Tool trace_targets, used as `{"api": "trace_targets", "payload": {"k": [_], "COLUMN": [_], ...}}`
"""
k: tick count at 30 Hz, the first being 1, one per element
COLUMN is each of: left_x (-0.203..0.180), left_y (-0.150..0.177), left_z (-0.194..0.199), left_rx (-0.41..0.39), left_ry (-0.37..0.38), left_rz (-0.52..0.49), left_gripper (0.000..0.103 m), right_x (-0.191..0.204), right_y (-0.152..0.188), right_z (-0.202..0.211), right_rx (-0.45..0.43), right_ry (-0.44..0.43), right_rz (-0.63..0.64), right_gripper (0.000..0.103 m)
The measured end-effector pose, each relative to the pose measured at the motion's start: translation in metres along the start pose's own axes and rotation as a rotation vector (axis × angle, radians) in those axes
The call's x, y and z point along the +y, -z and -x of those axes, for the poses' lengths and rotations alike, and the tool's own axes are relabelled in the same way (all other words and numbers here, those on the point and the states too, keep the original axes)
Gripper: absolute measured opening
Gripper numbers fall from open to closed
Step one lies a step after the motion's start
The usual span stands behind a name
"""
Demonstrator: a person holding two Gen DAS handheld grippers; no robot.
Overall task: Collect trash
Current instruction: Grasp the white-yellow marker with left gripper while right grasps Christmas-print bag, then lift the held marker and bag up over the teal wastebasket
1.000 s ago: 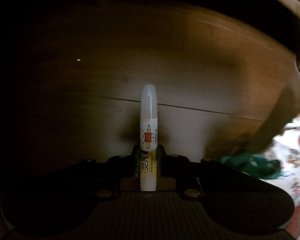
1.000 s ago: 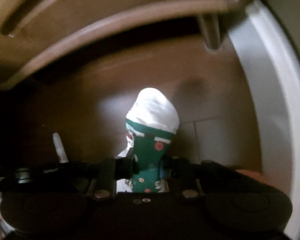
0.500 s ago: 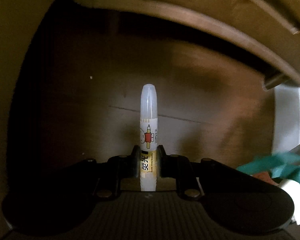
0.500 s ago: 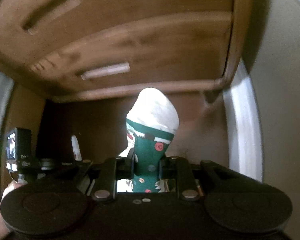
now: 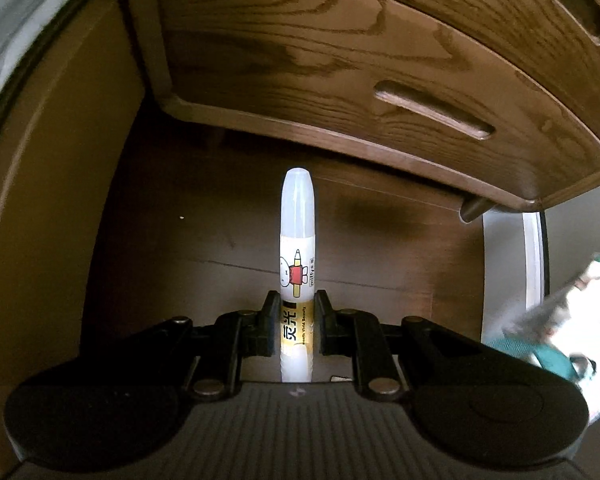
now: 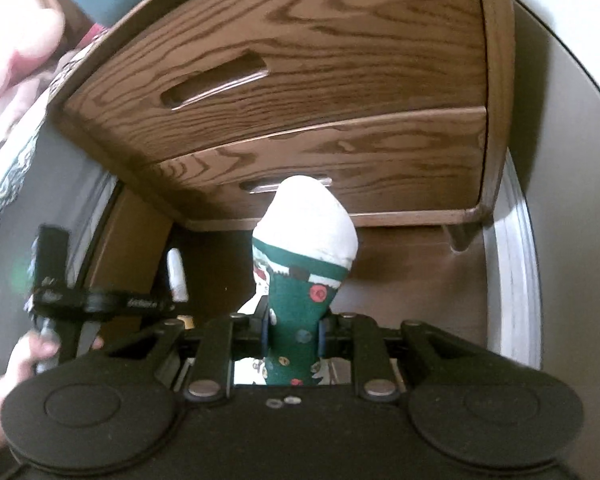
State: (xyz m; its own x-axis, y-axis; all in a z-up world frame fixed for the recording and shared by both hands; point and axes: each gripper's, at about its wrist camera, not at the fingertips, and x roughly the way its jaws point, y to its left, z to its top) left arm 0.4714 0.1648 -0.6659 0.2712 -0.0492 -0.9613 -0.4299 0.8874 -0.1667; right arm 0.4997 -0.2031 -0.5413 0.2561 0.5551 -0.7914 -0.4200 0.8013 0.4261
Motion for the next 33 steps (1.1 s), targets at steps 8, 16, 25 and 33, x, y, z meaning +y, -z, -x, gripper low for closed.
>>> {"api": "trace_targets", "payload": {"k": [8,16,25,33], "left_x": [0.007,0.003,-0.002,-0.002], "left_y": [0.009,0.011,0.019,0.024], "left_z": [-0.006,-0.014,-0.019,-0.033], "left_rx": [0.010,0.007,0.012,0.032], "left_ry": [-0.001,0.016,-0.014,-0.037], "left_rz": [0.014,-0.006,-0.046,-0.062], "left_gripper": [0.017,0.017,0.017,0.017], "right_x": [0.027,-0.001,0.014,0.028], "right_y": [0.016,0.009,0.020,0.063], "right_z": [-0.011,0.042,-0.096,-0.205], "right_rx": [0.003,-0.101,0.191,0.330], "right_ry": [-0.111,-0.468,-0.061,0.074], "right_rz": [0.245,0.129,0.150,0.245], "right_gripper": [0.019,0.020,0.020,0.060]}}
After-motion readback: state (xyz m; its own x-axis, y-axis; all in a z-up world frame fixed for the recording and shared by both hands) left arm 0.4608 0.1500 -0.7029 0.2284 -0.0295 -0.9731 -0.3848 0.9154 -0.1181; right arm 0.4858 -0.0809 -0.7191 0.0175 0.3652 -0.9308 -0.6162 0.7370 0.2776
